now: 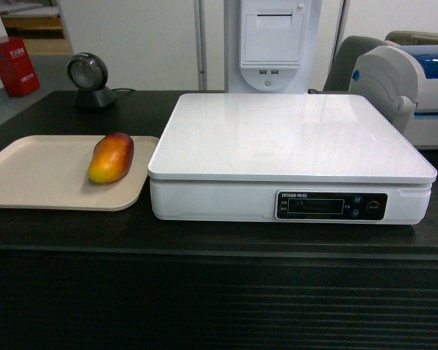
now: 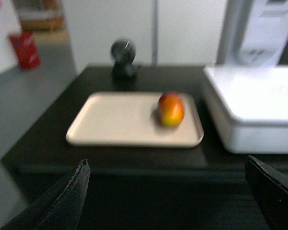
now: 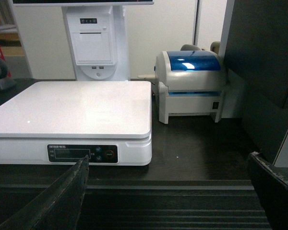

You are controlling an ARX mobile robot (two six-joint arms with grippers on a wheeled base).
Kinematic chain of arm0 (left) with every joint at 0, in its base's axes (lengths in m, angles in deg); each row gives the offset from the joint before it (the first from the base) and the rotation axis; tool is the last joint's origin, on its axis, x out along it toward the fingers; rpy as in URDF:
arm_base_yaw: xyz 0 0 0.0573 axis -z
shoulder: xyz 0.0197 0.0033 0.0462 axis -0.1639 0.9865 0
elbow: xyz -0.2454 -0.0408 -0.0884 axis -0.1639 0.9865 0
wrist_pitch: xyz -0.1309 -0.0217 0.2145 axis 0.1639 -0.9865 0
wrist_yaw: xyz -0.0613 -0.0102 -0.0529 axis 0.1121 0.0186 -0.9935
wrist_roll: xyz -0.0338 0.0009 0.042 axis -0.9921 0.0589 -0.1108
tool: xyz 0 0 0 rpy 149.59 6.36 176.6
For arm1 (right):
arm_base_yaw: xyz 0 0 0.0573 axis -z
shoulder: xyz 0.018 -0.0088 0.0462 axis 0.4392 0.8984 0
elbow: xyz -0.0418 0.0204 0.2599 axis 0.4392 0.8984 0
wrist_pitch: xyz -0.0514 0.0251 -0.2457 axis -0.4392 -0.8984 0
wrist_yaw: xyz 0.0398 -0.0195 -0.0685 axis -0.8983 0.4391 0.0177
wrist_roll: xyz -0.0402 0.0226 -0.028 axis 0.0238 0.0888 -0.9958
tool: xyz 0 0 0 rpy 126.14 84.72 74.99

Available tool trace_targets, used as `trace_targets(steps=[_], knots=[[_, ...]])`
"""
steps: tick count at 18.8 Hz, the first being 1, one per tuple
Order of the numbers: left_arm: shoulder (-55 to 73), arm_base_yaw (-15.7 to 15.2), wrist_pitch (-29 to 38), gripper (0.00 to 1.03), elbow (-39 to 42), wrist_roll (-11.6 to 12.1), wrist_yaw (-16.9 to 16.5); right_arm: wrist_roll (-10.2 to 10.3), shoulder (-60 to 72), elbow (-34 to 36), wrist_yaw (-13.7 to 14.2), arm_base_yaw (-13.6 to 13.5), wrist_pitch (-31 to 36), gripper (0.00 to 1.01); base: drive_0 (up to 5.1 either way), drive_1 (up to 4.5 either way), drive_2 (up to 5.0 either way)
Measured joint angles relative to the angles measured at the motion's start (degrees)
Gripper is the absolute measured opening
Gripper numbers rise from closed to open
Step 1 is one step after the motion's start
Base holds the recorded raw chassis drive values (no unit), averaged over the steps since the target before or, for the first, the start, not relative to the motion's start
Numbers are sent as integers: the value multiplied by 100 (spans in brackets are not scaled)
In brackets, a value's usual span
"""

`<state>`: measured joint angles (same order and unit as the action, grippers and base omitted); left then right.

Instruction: Place dark red mango on scale at checkout

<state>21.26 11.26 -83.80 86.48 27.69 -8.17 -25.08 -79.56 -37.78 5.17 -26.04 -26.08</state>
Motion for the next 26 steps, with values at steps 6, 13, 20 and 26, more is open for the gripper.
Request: trace_targets(steps=[6,13,20,26], knots=[[1038,-251,667,98,-407,-330,74,0,0,0,0,0,0,98,0,0,0],[4492,-1587,3451,98,-1248,22,-2063,0,-2,0,0,0,0,98,0,0,0],[9468,-887,3414,98,-4470,474,-2629,0,0,0,0,0,2,98,0,0,0],[11567,-616,2013,98,-6951,597,-2752,0,0,0,0,0,0,98,0,0,0]])
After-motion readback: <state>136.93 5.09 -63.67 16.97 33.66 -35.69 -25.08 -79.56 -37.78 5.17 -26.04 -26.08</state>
